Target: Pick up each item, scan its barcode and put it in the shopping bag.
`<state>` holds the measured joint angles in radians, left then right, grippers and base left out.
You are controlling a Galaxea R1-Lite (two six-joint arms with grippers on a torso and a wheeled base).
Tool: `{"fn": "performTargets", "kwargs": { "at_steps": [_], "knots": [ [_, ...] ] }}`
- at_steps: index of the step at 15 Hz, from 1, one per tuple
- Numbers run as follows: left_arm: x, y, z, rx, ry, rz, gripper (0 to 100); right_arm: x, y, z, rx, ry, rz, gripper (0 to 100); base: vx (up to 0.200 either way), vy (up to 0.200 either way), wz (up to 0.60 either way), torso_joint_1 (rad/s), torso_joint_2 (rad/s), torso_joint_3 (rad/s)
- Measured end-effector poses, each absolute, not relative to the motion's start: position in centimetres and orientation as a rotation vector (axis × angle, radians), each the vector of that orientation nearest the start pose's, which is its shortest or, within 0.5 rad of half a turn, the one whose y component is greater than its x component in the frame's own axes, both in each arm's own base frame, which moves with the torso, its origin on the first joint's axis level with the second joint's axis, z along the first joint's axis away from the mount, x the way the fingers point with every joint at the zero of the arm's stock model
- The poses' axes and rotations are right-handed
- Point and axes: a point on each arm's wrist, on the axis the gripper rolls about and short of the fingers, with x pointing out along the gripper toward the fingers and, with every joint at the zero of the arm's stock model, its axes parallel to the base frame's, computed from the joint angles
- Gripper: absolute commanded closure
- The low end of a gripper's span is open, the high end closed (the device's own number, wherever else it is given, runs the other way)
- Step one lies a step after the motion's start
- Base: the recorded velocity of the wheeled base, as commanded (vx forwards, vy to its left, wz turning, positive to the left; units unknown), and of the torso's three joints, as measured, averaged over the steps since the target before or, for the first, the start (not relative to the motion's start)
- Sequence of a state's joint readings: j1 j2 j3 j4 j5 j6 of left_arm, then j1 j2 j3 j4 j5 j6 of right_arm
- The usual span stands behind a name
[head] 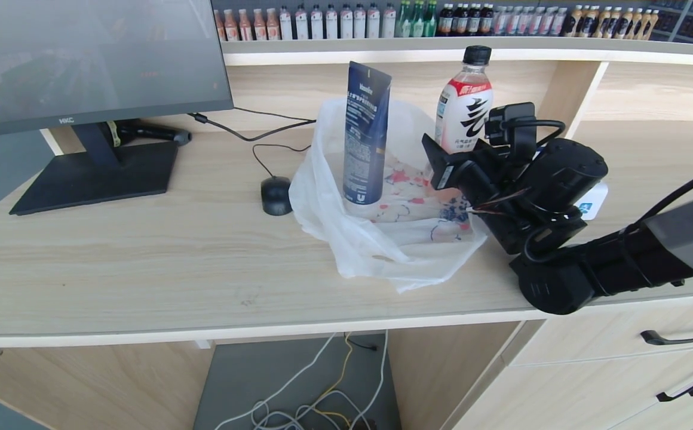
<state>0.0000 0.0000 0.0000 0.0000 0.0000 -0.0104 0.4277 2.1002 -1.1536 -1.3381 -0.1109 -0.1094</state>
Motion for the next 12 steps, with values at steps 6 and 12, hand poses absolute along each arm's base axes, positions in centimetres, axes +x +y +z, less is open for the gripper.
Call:
{"fn": "performTargets", "kwargs": {
  "at_steps": [6,12],
  "knots": [
    [-2.28,0.00,7.55,-0.010,0.000,0.000,0,37.27,16.78,19.90,-0.003,-0.395,0.293,0,0.000,0.000,0.00,0.000,0.00,0.000],
    [-2.28,0.00,7.55,-0.010,0.000,0.000,0,36.99,16.60,19.76,-0.005,-0.387,0.293,0,0.000,0.000,0.00,0.000,0.00,0.000]
  ]
}}
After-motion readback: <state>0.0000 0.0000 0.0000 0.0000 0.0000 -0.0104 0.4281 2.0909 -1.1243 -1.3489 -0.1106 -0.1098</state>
